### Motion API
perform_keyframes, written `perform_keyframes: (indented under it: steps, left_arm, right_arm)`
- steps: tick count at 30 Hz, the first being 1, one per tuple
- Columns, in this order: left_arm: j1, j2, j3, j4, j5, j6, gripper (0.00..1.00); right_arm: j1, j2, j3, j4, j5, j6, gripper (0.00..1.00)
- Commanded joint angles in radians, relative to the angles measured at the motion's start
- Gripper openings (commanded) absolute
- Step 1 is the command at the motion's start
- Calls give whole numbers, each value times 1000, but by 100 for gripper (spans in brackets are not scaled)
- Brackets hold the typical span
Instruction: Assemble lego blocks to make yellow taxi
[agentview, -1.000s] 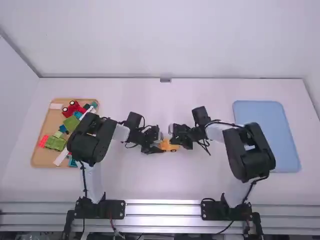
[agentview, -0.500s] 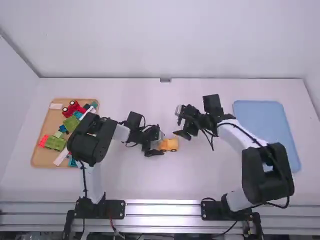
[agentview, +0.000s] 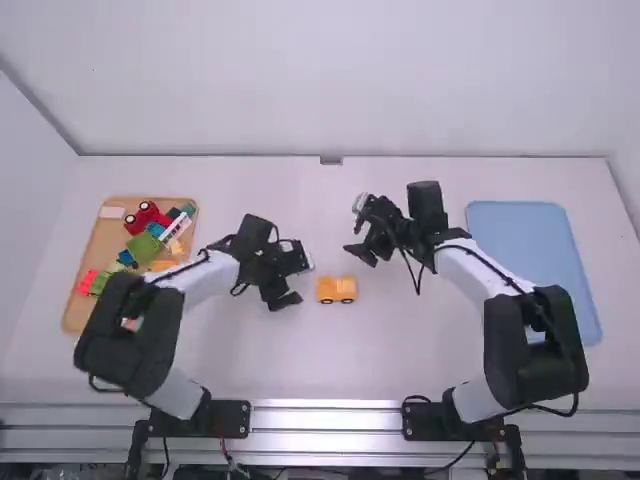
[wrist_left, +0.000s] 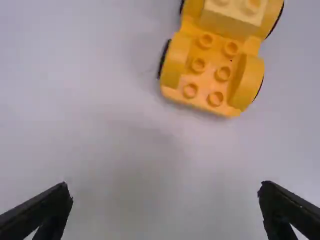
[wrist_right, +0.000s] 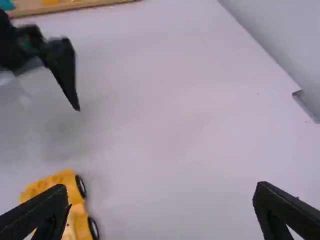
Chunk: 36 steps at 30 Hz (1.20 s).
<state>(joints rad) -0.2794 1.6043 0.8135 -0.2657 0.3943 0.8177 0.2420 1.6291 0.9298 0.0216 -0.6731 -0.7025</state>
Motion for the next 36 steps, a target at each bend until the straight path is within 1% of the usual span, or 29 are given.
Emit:
perform_keyframes:
  steps: [1, 3, 5, 7, 9, 10, 12, 13, 15, 17, 21, 23, 26, 29, 31, 34, 36]
  left_arm:
    - [13, -123, -2, -40, -64, -24, 99]
    - [41, -209, -2, -64, -75, -66, 99]
    - [63, -250, -2, -67, -74, -89, 99]
    - [117, -325, -2, -46, -76, -185, 99]
    - [150, -363, -2, -10, -106, -310, 99]
    - [166, -378, -2, 14, -143, -404, 99]
    - [198, -410, -2, 70, -310, -654, 99]
    - [201, -413, -2, 74, -338, -680, 99]
    - [214, -437, -1, 73, -476, -796, 99]
    - [215, -452, 8, 45, -525, -839, 99]
    - [208, -464, 77, -61, -613, -1011, 99]
    - [212, -462, 150, -177, -678, -1127, 99]
    - [231, -446, 232, -288, -731, -1195, 99]
    - [250, -423, 286, -342, -791, -1228, 99]
    - [276, -409, 339, -407, -868, -1291, 99]
    - [326, -392, 400, -511, -911, -1366, 99]
    - [370, -378, 429, -565, -909, -1402, 99]
  right_arm:
    - [2, 3, 6, 21, -6, 56, 98]
    - [2, 3, 6, 31, -6, 56, 98]
    - [2, 3, 6, 33, -6, 55, 98]
    - [1, 3, 6, 32, -6, 51, 98]
    - [1, 3, 6, 35, -5, 48, 98]
    - [1, 3, 6, 37, -6, 48, 99]
    - [1, 3, 6, 51, -5, 65, 98]
    - [1, 3, 6, 52, -5, 69, 98]
    - [1, 3, 6, 53, -5, 74, 99]
    - [1, 3, 6, 53, 1, 74, 98]
    - [1, 3, 6, 55, 1, 70, 98]
    - [1, 3, 6, 61, -1, 70, 98]
    - [1, 3, 6, 63, -1, 71, 98]
    - [1, 3, 6, 66, 1, 70, 99]
    - [1, 3, 6, 70, 0, 70, 98]
    - [1, 3, 6, 72, 1, 70, 98]
    - [1, 3, 6, 72, 1, 71, 99]
